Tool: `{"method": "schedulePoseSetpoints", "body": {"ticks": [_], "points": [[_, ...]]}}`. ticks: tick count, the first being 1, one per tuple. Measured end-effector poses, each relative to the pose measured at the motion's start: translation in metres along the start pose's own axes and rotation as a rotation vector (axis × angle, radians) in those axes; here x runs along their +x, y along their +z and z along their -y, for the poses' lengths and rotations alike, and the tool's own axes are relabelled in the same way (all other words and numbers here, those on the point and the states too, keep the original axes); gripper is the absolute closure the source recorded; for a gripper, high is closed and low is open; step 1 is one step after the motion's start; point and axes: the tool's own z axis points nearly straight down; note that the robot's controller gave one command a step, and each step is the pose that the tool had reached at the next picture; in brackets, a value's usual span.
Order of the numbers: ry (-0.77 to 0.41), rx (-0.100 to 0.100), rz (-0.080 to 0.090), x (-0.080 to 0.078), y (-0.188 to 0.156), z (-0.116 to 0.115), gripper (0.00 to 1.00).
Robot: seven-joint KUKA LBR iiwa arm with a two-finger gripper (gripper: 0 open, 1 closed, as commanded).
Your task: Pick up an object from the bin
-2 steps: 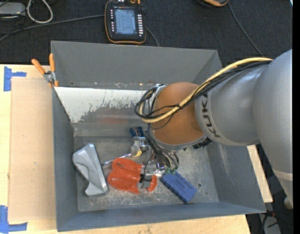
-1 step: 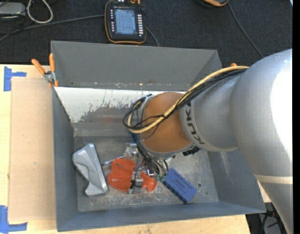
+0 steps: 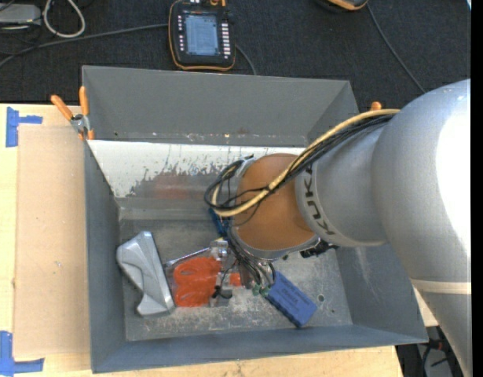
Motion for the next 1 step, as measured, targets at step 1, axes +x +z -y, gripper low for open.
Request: {"method": "schedulePoseSetpoints", "body": {"ticks": [1], "points": [[0.002, 0.0, 0.0, 0.0, 0.0, 0.0001, 1.0]]}}
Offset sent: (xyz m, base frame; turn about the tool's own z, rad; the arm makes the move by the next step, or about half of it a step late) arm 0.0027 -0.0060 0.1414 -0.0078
